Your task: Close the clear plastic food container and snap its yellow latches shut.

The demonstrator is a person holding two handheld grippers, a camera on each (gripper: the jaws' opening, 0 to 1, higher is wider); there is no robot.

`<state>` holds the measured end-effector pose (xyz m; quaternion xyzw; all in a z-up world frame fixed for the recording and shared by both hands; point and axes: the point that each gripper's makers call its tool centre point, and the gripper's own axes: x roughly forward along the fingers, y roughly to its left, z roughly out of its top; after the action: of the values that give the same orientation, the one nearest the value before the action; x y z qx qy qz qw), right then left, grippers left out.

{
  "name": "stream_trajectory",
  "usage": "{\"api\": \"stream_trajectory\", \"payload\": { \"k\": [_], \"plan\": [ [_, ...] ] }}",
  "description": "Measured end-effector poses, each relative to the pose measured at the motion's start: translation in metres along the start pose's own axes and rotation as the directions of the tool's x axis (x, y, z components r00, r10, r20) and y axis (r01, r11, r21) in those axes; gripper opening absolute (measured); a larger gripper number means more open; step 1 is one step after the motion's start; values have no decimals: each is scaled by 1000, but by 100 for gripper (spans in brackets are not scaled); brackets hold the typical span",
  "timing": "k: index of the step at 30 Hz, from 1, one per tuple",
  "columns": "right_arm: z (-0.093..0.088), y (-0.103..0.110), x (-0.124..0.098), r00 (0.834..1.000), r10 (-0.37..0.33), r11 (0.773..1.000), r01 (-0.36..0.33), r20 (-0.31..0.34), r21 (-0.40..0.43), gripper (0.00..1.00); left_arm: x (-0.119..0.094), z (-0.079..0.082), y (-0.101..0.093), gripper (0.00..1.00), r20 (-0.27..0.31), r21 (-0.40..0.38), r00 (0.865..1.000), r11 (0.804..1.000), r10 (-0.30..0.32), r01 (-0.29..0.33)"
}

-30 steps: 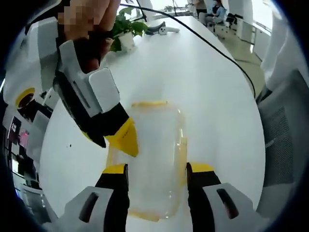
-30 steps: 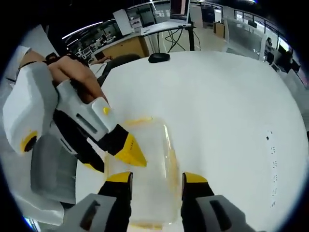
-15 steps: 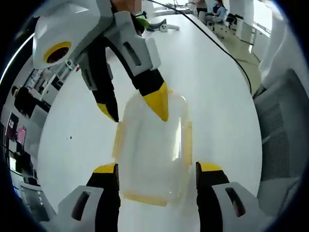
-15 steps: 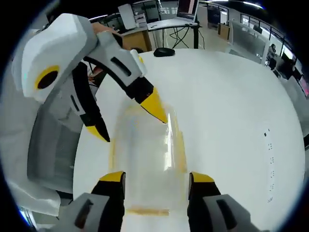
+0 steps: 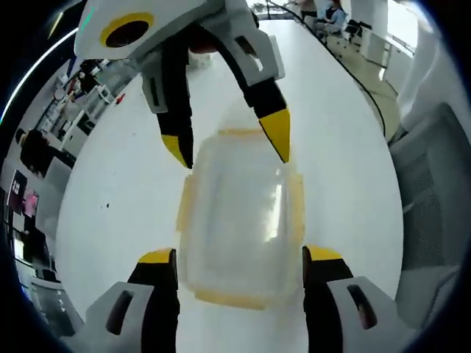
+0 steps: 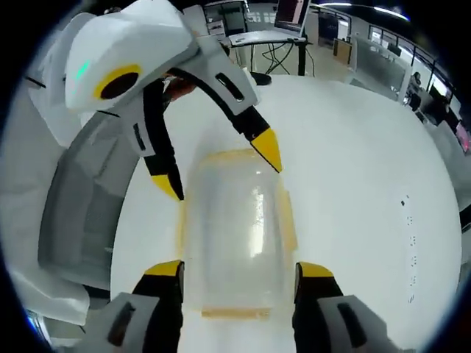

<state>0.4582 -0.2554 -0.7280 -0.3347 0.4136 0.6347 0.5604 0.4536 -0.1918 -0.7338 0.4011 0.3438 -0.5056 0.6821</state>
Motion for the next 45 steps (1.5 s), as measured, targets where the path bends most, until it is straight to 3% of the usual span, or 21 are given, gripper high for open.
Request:
{"api": "stream_trajectory", "payload": {
  "k": [12, 25, 28, 35, 45],
  "plan": [
    [-11, 7, 6, 998, -57, 997, 56, -15, -45, 69, 9, -13, 5, 76, -36, 3, 999, 1000, -26, 26],
    [-14, 4, 13, 988, -154, 986, 154, 2, -71, 69, 21, -18, 0, 79, -64, 4, 996, 998, -62, 63],
    [-13, 6, 14, 989, -144, 988, 145, 8, -45, 69, 22, -18, -2, 79, -79, 41, 995, 997, -63, 66],
    [-11, 8, 15, 988, -153, 988, 153, 13, -35, 69, 21, -20, -1, 78, -72, 45, 995, 997, -67, 71],
    [4, 8, 24, 988, -154, 988, 154, 19, -23, 69, 15, -36, 2, 78, -86, 61, 993, 995, -74, 80]
  ]
}}
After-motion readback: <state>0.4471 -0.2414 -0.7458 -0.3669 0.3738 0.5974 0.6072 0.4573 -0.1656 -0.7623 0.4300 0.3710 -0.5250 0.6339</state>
